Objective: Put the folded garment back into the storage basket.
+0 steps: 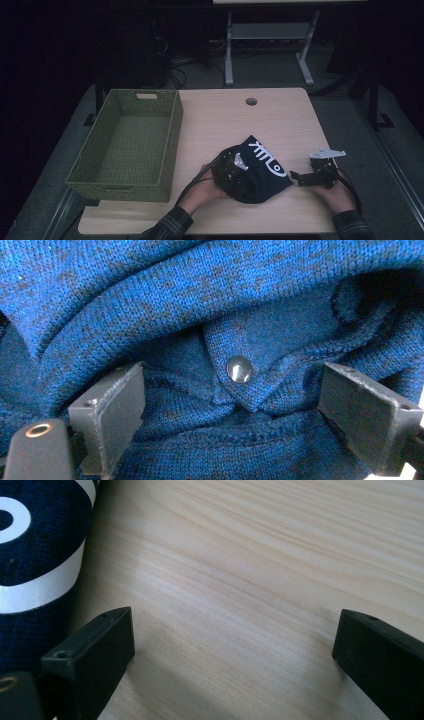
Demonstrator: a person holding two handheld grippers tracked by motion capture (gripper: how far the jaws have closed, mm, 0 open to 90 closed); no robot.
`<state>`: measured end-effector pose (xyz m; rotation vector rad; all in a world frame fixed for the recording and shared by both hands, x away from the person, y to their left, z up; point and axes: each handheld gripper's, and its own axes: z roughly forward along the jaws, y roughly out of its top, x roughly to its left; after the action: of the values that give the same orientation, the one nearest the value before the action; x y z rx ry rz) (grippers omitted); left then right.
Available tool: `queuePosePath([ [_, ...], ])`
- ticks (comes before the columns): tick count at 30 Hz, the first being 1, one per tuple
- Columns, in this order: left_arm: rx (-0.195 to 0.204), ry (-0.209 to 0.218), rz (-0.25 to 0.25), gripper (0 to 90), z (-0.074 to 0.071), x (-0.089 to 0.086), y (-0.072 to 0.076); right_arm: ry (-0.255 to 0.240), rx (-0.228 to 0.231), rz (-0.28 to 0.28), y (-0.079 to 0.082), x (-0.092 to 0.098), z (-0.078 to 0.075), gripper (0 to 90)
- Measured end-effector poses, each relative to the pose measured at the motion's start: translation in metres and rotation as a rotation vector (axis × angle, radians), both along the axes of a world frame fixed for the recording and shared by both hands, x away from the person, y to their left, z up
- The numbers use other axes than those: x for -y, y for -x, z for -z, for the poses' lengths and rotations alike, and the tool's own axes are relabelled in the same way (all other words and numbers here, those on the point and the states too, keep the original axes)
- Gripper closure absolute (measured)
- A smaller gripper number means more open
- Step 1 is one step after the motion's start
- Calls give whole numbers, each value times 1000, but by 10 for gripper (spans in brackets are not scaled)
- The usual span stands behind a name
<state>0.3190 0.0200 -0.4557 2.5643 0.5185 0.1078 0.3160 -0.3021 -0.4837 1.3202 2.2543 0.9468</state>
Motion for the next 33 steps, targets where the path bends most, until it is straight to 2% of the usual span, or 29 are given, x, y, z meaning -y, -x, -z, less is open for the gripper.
queuePosePath([
  [4,13,-23,-4,191,-2,1,0,0,0,2,0,0,0,27],
  [7,17,-25,-3,270,-4,-1,-2,-1,-2,3,0,0,0,27],
  [11,22,-19,1,434,-6,-5,-5,-1,-1,2,0,0,0,27],
  [14,10,-7,-12,546,-7,-8,-8,-1,-1,2,0,0,0,27],
  [18,-21,3,-23,646,-8,-10,-13,-1,0,2,0,0,0,27],
  [24,-83,38,-43,689,-9,-13,-18,0,-1,2,0,0,0,27],
  [33,-125,95,-58,698,-15,-17,-20,0,0,2,0,0,0,27],
])
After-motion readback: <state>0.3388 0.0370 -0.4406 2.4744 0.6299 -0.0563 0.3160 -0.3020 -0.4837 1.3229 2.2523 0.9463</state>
